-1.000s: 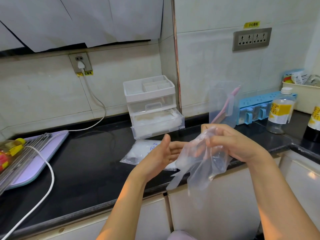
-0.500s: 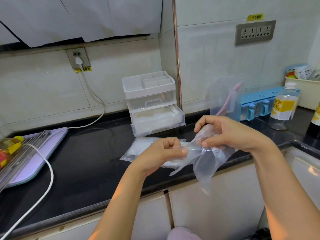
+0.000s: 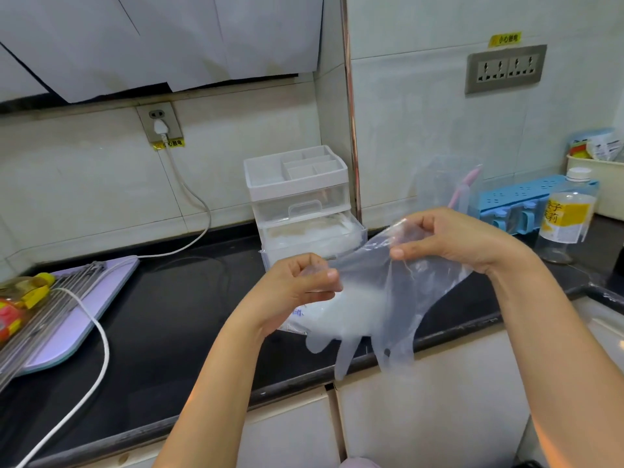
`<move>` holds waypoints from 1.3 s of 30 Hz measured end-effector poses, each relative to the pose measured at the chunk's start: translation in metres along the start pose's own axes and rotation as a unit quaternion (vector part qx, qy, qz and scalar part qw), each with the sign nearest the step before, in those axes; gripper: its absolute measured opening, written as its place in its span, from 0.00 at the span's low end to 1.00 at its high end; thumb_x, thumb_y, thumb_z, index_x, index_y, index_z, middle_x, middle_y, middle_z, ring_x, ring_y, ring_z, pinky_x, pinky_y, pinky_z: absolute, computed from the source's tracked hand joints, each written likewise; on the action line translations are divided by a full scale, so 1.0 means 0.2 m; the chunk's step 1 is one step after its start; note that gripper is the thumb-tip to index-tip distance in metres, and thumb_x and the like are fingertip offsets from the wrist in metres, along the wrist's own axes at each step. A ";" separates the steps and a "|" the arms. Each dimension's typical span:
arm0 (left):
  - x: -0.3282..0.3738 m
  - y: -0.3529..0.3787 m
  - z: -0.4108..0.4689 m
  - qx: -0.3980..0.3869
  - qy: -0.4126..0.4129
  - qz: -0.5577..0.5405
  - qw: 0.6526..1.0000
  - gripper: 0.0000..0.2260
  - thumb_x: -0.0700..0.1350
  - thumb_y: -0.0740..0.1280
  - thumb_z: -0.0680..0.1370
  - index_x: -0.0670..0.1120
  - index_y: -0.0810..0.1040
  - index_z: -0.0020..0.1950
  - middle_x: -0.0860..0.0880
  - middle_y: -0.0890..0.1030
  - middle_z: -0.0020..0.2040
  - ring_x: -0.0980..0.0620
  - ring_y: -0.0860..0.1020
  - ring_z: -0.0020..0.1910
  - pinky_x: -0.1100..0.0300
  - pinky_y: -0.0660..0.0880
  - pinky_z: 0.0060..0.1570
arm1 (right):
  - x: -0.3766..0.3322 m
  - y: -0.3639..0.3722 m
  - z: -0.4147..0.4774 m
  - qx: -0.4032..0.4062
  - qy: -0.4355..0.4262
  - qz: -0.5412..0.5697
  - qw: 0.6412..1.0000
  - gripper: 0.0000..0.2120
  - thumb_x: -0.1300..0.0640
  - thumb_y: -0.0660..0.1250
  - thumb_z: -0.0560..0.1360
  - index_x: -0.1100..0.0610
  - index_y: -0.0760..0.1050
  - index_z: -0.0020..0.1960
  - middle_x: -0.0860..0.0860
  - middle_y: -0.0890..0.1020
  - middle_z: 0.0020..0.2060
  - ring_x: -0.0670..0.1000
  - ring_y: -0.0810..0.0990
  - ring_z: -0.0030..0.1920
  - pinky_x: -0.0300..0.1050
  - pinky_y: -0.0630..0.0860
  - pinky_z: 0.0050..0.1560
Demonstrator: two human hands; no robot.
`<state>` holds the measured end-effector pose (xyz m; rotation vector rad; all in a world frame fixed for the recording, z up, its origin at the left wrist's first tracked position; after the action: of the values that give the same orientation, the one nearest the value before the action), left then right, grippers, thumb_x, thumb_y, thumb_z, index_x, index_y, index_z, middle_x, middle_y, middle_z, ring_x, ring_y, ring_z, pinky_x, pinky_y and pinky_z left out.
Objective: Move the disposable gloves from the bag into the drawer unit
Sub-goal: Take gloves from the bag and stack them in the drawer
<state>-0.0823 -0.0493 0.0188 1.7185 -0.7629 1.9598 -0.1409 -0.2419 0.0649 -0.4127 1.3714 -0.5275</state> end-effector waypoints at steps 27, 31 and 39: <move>0.53 -0.38 0.47 0.347 0.216 0.407 0.817 0.03 0.40 0.65 0.77 0.44 0.78 0.48 0.50 0.80 0.42 0.51 0.78 0.42 0.57 0.75 0.45 | 0.16 0.11 0.95 0.232 0.049 0.071 0.969 0.07 0.60 0.64 0.77 0.63 0.77 0.44 0.55 0.79 0.36 0.48 0.75 0.29 0.39 0.73 0.31; 0.18 -0.30 0.66 0.238 0.042 0.499 0.832 0.12 0.39 0.60 0.78 0.41 0.72 0.35 0.46 0.76 0.33 0.46 0.73 0.35 0.56 0.70 0.35 | 0.21 0.13 0.99 0.241 0.065 0.010 0.968 0.05 0.61 0.61 0.77 0.59 0.74 0.43 0.55 0.77 0.35 0.52 0.78 0.33 0.40 0.73 0.34; -0.17 -0.42 0.87 0.101 -0.166 0.505 0.841 0.12 0.47 0.66 0.78 0.47 0.67 0.36 0.50 0.72 0.38 0.50 0.72 0.40 0.62 0.65 0.34 | 0.23 0.16 1.02 0.205 0.091 -0.217 0.950 0.07 0.57 0.63 0.78 0.58 0.71 0.42 0.54 0.76 0.40 0.54 0.77 0.42 0.44 0.70 0.38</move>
<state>0.1075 -0.0975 0.0112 2.0213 -1.9702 2.4274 0.0702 -0.2468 0.0423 -0.3277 1.3036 -1.2155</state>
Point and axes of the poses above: each hand's wrist, its own z-axis towards the middle knuckle, its own y-axis out of the palm, x = y × z, the point moved 8 cm from there along z, towards the middle knuckle
